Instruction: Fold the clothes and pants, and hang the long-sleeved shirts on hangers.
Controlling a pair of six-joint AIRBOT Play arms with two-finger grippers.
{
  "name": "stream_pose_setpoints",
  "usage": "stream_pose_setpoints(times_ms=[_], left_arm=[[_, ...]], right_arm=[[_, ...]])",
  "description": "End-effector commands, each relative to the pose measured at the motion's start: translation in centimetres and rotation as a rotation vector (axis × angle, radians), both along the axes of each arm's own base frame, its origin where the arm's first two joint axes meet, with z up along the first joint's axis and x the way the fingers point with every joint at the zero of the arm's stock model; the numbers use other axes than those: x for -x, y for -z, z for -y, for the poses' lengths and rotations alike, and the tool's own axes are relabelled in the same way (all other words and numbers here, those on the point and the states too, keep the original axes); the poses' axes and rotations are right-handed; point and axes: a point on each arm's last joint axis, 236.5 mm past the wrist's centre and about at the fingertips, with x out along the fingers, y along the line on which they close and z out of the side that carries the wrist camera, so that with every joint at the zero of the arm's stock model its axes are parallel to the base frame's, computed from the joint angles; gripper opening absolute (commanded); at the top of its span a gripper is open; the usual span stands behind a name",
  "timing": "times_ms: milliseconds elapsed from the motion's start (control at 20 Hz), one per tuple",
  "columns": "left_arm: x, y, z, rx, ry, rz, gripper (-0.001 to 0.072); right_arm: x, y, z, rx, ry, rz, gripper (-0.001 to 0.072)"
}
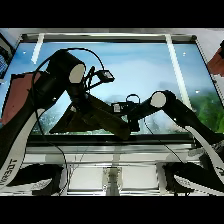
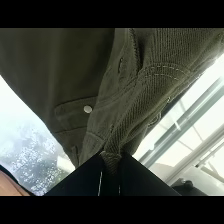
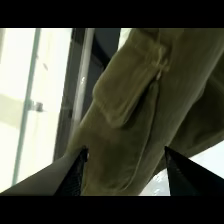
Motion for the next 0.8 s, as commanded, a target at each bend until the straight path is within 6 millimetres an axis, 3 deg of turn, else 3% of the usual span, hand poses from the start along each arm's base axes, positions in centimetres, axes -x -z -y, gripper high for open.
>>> stream_pose_setpoints(times_ms=[0,300,600,750], left_arm=[[0.0,-0.2,-0.2,-0.002,0.004,0.007,0.0079],[0.0,-0.4,-0.2,0.002,0.005,0.013,0.0079],[-0.7,-0.6,-1.3,-0.039,-0.001,0.046,0.0079],[-0.7,-0.6,-1.3,-0.039,-0.001,0.046,0.0079]], right_arm=[[-1.0,0.6,-1.1,-0.025,0.013,0.016,0.0542],[-0.4,5.2,-0.9,0.049,0.003,-0.106,0.0542],[2.7,7.1,0.4,0.111,0.011,-0.263,0.0444],[3.6,7.9,0.4,0.104,0.033,-0.303,0.0442]])
